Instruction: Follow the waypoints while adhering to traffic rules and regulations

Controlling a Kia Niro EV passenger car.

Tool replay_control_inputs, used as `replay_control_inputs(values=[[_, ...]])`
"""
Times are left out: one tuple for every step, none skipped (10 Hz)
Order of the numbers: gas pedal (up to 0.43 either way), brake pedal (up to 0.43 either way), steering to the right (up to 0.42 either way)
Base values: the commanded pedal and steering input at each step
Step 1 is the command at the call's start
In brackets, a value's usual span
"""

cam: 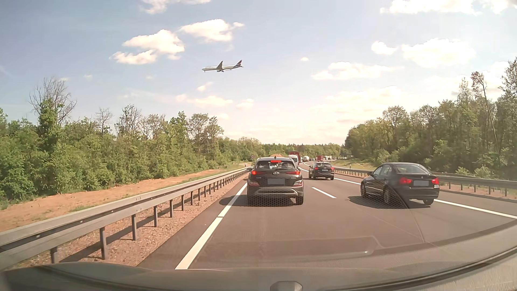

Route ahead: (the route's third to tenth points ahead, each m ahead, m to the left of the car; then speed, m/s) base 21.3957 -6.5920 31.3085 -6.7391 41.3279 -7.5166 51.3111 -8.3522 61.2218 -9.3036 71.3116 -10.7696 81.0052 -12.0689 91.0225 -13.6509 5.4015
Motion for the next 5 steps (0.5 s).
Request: replay_control_inputs(values=[[0.0,0.0,0.009],[0.0,0.0,0.009],[0.0,0.0,0.009],[0.0,0.0,0.009],[0.0,0.0,0.009]])
